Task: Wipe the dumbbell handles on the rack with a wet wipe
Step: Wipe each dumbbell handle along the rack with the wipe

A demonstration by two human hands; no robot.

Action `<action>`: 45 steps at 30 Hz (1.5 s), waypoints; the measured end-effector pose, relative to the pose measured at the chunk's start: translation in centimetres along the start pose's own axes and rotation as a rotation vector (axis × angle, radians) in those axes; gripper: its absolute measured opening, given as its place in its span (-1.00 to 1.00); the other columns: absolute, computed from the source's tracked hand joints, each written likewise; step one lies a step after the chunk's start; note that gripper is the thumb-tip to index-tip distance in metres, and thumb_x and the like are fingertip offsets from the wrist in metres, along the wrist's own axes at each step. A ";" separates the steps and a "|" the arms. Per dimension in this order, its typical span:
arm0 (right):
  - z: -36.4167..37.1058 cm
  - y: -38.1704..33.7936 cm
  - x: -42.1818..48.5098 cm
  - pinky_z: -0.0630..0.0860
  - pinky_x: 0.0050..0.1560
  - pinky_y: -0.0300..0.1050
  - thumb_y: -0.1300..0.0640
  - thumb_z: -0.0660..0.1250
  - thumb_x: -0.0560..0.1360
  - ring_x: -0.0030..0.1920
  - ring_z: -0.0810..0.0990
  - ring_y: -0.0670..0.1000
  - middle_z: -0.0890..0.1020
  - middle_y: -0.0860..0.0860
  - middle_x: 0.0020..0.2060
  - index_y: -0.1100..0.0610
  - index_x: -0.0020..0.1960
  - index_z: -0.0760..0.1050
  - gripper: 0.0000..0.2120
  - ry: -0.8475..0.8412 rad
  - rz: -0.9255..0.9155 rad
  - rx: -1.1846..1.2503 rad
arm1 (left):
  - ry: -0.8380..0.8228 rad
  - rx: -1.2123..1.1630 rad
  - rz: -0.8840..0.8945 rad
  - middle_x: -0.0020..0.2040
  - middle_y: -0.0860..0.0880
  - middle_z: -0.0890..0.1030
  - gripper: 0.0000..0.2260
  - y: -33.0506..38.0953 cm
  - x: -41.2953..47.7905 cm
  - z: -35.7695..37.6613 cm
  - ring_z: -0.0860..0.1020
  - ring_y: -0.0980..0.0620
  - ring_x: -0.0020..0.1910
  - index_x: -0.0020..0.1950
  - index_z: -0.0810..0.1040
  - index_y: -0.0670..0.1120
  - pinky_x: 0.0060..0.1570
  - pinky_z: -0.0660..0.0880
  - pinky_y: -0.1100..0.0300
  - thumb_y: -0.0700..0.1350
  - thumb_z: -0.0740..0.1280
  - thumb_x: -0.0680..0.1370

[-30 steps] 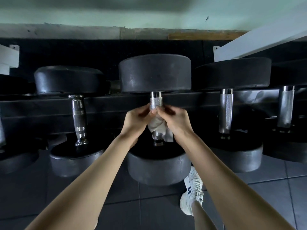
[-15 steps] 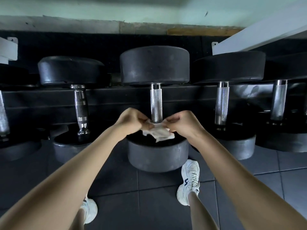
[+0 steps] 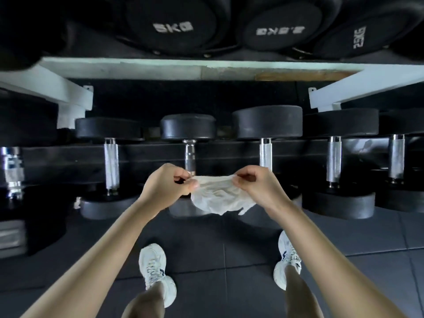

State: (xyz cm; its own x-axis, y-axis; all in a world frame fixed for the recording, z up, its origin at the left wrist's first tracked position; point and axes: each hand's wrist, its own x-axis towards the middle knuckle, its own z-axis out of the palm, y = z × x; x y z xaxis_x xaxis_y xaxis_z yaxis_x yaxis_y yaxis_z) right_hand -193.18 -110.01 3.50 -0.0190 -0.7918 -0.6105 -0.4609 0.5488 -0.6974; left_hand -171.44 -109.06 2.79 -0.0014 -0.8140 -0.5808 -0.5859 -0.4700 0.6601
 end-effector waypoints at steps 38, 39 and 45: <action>11.5 1.5 12.6 0.54 0.00 0.01 0.26 0.17 0.60 -0.17 0.60 0.07 0.62 0.09 -0.16 0.17 0.08 0.50 -0.85 -0.096 0.356 0.660 | -0.019 -0.723 -0.314 0.21 -0.04 0.54 -0.45 -6.1 11.7 2.6 0.51 0.01 0.13 0.40 0.39 -0.01 0.14 0.44 0.19 -0.44 0.12 0.49; 11.4 1.4 12.4 0.54 0.02 0.02 0.26 0.17 0.60 -0.16 0.61 0.07 0.62 0.10 -0.14 0.18 0.13 0.49 -0.83 -0.100 0.350 0.674 | -0.016 -0.708 -0.307 0.16 -0.03 0.56 -0.54 -6.1 11.7 2.6 0.52 0.04 0.07 0.36 0.43 -0.03 0.09 0.45 0.20 -0.39 0.15 0.53; 11.0 2.0 11.2 0.52 0.19 0.10 0.15 0.18 0.61 0.04 0.62 0.10 0.63 0.08 0.01 0.12 0.10 0.51 -0.84 -0.070 0.241 0.474 | 0.128 -0.633 -0.259 -0.29 -0.02 0.59 -0.88 -6.7 11.2 2.8 0.55 0.08 -0.28 -0.15 0.61 -0.11 -0.17 0.49 0.25 -0.13 0.34 0.55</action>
State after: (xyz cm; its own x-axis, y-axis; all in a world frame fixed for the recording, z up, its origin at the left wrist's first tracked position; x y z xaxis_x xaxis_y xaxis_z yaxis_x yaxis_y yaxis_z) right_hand -184.54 -114.80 -8.90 -0.0084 -0.6172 -0.7868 0.0007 0.7868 -0.6172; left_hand -169.80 -114.03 -9.49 0.1928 -0.6642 -0.7223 0.0312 -0.7316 0.6810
